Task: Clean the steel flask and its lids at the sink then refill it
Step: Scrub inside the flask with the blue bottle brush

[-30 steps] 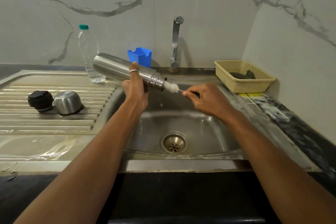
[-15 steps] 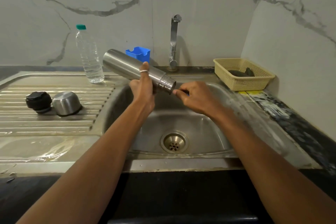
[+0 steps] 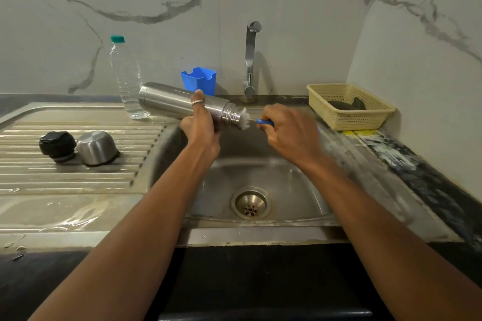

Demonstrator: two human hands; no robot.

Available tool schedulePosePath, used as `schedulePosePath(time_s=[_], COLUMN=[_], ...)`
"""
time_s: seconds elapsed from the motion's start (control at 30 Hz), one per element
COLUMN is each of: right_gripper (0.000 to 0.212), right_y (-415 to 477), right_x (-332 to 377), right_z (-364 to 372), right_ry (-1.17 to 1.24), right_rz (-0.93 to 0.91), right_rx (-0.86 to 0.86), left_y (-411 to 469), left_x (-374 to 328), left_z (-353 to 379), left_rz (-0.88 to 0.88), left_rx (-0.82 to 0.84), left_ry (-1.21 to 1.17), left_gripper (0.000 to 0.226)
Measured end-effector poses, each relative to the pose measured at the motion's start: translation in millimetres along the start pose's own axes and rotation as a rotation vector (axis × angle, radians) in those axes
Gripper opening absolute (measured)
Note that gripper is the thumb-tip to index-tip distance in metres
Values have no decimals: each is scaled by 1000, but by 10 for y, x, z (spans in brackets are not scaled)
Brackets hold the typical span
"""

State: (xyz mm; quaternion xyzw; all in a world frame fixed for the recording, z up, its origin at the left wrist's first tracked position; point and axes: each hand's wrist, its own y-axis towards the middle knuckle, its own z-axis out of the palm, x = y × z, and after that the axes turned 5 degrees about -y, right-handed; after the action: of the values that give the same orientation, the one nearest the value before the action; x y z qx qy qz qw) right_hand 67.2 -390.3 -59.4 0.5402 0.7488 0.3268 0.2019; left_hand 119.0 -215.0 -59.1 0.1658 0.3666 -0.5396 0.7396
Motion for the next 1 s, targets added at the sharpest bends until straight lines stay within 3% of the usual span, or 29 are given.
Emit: schedulePosePath(time_s=[0.13, 0.37, 0.43, 0.53, 0.7, 0.83, 0.93, 1.0], right_gripper=[13, 36, 41, 41, 20, 17, 19, 23], right_y=[-10, 25, 35, 47, 34, 41, 26, 28], right_x=[-191, -261, -231, -218, -220, -163, -139, -148], right_z=[-51, -69, -117, -130, -80, -75, -65, -56], right_ry=[44, 422, 476, 419, 244, 160, 143, 216], right_rz=[30, 201, 249, 257, 195, 134, 133, 166], right_rx=[18, 481, 537, 435, 216, 110, 111, 215], left_y=[42, 84, 96, 92, 81, 87, 98, 113], left_x=[-92, -131, -133, -102, -83, -94, -112, -124], left_z=[-40, -73, -86, -70, -48, -52, -68, -84], left_rz=[16, 23, 24, 27, 12, 24, 19, 21], left_rx=[-8, 9, 13, 19, 13, 20, 4, -3], left_ry=[-12, 7, 0, 9, -1, 2, -6, -1], left_gripper=[35, 46, 51, 45, 32, 31, 33, 35])
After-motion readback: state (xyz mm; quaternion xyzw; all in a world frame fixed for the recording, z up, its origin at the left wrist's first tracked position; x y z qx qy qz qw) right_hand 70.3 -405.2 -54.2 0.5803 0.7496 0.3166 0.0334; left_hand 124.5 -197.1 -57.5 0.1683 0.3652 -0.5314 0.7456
